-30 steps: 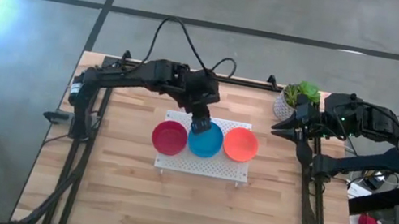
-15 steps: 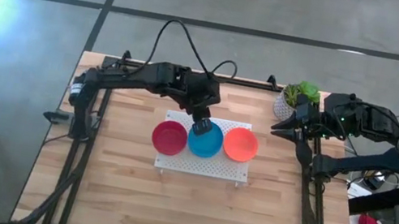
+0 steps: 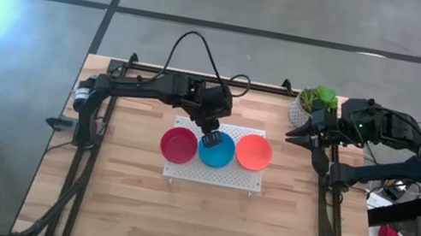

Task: Pick & Place Mini bowls
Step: Stack the blue bowl on the blue bowl on the shelf, then return to Home Position

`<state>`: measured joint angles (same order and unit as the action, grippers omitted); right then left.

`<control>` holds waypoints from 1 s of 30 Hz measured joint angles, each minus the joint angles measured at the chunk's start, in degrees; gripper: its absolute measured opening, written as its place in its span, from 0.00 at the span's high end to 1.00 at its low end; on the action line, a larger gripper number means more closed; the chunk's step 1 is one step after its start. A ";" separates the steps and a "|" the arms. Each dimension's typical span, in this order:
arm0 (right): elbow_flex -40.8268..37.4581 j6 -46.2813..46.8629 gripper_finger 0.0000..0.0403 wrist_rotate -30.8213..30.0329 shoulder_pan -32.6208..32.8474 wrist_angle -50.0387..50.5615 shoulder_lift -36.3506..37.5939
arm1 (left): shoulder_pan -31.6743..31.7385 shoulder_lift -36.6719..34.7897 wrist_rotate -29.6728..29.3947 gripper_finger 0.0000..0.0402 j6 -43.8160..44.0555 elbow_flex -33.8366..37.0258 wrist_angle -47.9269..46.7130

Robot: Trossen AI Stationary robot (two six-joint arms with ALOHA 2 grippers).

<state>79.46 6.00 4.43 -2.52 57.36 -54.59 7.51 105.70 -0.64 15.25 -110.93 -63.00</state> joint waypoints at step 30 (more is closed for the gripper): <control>2.73 -6.45 0.98 -1.72 0.02 -3.88 9.28 | -3.10 -19.59 -6.37 1.00 -17.66 -10.48 2.06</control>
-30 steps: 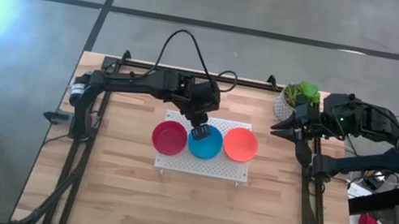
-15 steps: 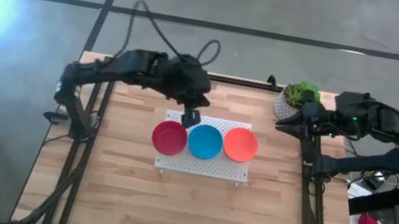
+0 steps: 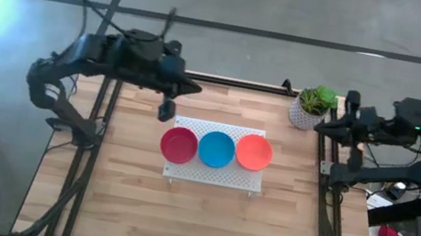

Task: Pick & Place Mini bowls
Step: Return to Home Position

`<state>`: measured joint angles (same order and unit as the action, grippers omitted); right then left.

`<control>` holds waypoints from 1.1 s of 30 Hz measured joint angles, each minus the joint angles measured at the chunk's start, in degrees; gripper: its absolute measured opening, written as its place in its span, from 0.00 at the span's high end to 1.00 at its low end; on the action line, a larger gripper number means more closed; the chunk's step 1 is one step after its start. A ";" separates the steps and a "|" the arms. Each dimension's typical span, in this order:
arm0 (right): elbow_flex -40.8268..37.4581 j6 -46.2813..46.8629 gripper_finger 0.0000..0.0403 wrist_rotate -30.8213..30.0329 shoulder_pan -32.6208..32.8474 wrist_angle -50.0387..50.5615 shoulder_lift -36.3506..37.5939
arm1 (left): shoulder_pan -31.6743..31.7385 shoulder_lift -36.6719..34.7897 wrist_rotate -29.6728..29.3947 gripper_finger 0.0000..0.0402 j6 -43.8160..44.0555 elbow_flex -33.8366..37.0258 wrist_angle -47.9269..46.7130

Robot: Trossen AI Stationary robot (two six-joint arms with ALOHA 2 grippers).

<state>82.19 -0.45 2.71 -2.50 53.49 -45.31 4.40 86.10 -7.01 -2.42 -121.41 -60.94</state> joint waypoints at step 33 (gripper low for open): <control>-27.96 11.20 0.98 2.43 0.02 -12.20 31.46 | -0.17 -57.63 0.52 1.00 3.80 61.44 31.28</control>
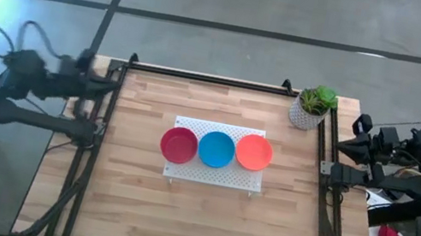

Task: Pick & Place Mini bowls
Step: Return to Home Position

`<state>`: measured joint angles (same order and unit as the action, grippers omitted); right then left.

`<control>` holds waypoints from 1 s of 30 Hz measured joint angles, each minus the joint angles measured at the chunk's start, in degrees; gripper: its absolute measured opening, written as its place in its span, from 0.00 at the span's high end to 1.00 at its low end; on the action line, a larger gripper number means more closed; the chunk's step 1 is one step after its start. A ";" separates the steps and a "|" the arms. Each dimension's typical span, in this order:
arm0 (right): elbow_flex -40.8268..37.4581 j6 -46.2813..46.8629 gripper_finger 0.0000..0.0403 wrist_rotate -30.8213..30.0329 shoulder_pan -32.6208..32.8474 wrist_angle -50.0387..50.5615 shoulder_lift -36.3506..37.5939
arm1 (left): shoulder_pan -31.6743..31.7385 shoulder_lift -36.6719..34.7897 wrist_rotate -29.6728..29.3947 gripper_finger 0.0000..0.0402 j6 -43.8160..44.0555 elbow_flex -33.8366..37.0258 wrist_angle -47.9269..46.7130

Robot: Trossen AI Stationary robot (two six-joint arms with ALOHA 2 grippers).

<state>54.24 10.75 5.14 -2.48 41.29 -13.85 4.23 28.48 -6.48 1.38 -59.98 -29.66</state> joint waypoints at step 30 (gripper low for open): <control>-10.40 -0.40 0.98 2.90 0.00 -7.59 13.77 | 0.00 -27.89 0.00 1.00 -0.23 16.97 2.73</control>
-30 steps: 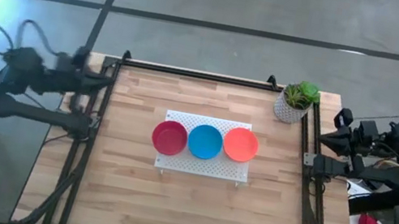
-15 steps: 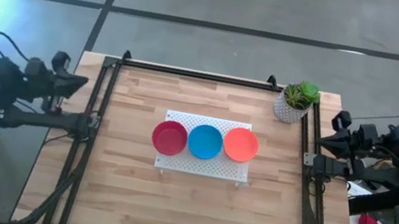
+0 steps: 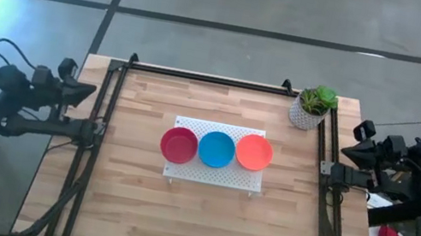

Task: Pick & Place Mini bowls
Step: Return to Home Position

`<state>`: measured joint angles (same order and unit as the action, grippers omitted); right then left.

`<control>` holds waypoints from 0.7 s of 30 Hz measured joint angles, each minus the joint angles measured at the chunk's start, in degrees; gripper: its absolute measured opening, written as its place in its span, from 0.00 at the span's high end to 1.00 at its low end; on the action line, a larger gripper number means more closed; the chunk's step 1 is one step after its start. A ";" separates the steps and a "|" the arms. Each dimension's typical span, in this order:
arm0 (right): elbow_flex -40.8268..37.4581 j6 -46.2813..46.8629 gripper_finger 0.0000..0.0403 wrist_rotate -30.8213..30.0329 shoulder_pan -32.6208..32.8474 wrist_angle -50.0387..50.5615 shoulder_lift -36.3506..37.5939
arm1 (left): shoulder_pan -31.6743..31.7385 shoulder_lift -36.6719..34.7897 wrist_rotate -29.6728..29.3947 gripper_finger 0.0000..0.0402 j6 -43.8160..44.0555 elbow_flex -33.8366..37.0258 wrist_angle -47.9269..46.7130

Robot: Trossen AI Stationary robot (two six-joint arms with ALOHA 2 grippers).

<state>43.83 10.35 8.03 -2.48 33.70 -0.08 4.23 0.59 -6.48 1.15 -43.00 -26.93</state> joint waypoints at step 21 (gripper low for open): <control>-13.93 -2.54 0.98 0.00 0.00 -9.20 0.02 | 0.00 -0.49 -0.20 1.00 -1.31 19.85 12.52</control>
<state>29.90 7.81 8.03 -2.48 24.50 -0.05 4.23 0.10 -6.68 -0.16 -23.15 -14.41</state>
